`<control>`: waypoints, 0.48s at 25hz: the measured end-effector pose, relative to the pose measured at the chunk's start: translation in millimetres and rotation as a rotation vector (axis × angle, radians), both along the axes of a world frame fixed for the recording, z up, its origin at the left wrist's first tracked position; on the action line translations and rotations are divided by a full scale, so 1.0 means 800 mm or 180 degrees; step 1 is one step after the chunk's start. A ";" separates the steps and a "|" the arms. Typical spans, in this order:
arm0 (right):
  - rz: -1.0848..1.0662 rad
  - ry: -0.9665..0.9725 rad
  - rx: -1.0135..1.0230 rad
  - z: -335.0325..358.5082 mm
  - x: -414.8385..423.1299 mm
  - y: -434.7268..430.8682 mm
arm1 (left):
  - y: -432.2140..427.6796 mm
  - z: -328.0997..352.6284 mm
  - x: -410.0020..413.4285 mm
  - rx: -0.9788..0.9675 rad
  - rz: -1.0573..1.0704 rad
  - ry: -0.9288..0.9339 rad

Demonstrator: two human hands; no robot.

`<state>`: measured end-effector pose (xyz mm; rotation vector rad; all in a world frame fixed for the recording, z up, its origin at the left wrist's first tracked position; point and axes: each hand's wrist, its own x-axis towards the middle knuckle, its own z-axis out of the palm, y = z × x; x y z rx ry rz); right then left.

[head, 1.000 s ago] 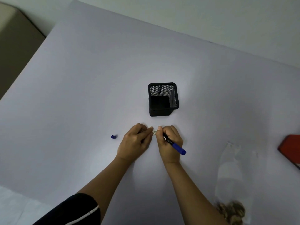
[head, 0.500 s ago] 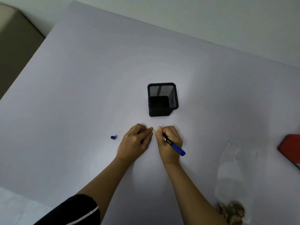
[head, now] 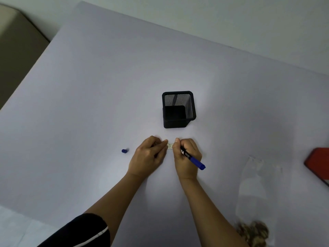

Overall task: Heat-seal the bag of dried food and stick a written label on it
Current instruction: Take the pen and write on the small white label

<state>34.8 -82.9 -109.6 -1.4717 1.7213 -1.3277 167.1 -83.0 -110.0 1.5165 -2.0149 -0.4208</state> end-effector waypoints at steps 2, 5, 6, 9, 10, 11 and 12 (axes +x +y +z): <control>-0.0042 0.0011 0.0023 0.001 0.000 0.000 | 0.001 0.001 0.000 -0.0017 0.0010 0.0021; -0.0236 -0.0083 0.0190 0.006 0.000 -0.001 | -0.001 0.002 0.000 0.0006 -0.0010 0.0075; -0.0288 -0.0122 0.0247 0.008 -0.001 -0.001 | -0.002 0.004 -0.001 0.0002 -0.0015 0.0101; -0.0363 -0.0388 0.0518 0.023 -0.011 0.001 | 0.000 0.009 -0.001 -0.0006 -0.0026 0.0188; -0.0420 -0.0533 0.0669 0.030 -0.017 0.002 | 0.001 0.010 0.000 0.0005 -0.0011 0.0208; -0.0476 -0.0678 0.0815 0.038 -0.025 0.004 | 0.001 0.012 0.000 0.0033 0.0016 0.0215; -0.0517 -0.0799 0.0932 0.047 -0.034 0.006 | 0.001 0.015 0.000 0.0052 0.0051 0.0206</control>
